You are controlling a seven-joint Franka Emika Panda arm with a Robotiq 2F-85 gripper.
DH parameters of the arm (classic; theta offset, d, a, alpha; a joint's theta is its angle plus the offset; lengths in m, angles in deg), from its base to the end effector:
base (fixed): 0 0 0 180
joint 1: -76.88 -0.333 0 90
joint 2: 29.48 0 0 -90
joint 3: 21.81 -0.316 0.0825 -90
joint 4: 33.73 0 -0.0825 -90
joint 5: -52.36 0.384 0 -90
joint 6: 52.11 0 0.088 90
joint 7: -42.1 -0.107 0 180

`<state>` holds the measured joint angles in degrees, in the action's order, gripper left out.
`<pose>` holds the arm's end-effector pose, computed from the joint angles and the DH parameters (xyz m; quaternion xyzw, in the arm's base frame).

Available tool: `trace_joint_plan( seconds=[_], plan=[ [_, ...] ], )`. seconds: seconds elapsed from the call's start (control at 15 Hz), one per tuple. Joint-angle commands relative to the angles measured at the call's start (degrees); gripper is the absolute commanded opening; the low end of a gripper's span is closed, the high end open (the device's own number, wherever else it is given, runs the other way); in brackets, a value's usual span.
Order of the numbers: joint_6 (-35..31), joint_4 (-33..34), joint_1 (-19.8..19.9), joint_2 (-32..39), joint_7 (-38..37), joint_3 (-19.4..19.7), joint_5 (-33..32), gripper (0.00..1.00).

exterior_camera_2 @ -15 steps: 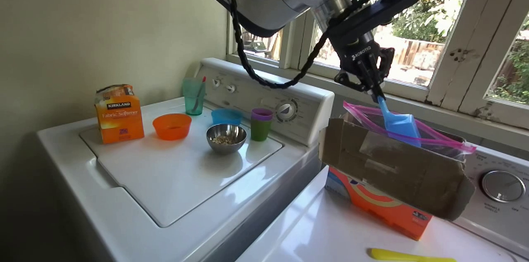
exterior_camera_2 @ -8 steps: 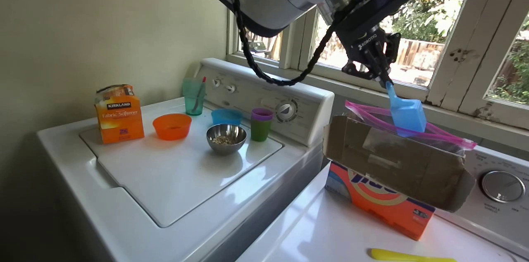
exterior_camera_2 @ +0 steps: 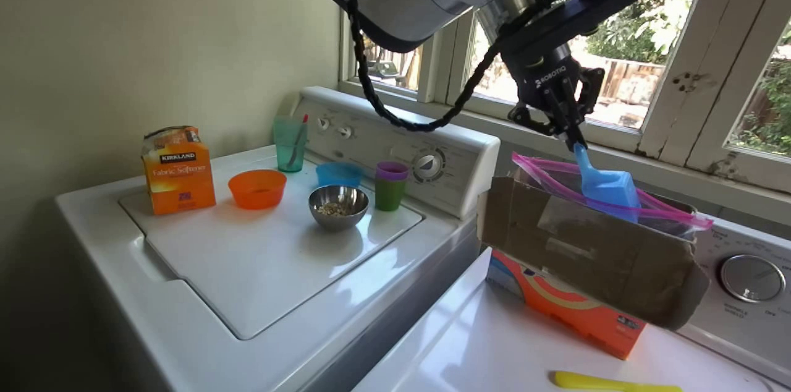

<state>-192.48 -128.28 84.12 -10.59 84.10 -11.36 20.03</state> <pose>0.6634 -0.1960 0.4760 0.8675 0.3686 0.0687 0.3268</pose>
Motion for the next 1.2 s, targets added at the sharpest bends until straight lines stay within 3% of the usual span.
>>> trace_joint_plan(
  seconds=[0.0, 0.2, 0.6, 0.67, 1.0, 1.13],
  plan=[
    [-7.25, -1.72, 0.64, -0.88, -0.99, -0.14, -3.39, 0.01],
    [-10.64, -2.0, 0.9, -1.03, -0.86, -0.36, -3.4, 0.01],
    [5.87, -0.72, 1.33, -0.74, 2.19, -1.88, 4.39, 0.01],
    [5.03, -0.88, 1.79, -0.83, 2.81, -2.28, 5.9, 0.01],
    [-11.5, -3.37, 4.36, -2.22, 5.72, -3.88, 10.26, 0.01],
    [-11.27, -4.19, 4.4, -2.72, 8.73, -4.04, 9.99, 0.01]
  ],
)
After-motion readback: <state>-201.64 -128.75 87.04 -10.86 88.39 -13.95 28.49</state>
